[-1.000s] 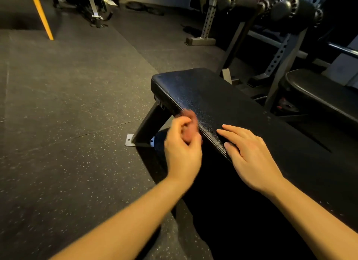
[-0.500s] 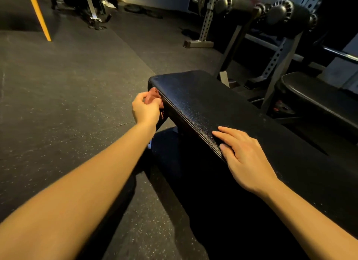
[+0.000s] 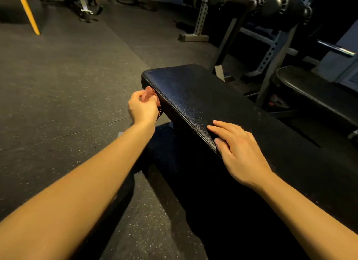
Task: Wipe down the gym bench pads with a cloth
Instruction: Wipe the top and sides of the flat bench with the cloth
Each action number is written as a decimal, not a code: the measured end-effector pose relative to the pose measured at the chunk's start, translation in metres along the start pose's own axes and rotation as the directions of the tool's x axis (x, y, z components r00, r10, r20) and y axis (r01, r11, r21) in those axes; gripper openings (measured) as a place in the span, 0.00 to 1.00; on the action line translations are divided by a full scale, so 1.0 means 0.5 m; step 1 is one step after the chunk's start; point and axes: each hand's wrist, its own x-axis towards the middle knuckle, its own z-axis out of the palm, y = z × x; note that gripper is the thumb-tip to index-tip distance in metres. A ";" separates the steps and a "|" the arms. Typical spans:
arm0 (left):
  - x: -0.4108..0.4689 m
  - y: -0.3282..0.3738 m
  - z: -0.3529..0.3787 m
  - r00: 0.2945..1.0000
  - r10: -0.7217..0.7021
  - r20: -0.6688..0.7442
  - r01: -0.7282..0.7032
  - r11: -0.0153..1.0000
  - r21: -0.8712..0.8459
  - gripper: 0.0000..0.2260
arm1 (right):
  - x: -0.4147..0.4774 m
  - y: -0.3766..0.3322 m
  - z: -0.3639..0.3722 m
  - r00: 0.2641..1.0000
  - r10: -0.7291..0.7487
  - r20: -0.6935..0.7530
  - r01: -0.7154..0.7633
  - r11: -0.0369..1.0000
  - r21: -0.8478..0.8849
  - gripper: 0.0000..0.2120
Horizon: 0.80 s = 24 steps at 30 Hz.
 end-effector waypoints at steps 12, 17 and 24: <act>-0.386 -0.066 -0.095 0.742 0.074 0.666 -0.273 0.941 0.199 0.11 | -0.009 0.002 -0.076 0.993 0.003 0.116 -0.018 0.991 0.133 0.21; -0.432 -0.023 -0.094 0.757 -0.082 0.648 -0.174 0.931 0.321 0.10 | -0.171 0.057 -0.199 0.995 0.056 0.082 -0.064 0.993 0.095 0.18; -0.532 0.011 -0.083 0.627 -0.375 0.683 -0.155 0.800 0.580 0.10 | -0.438 0.120 -0.254 0.988 0.122 0.090 -0.118 0.992 -0.050 0.18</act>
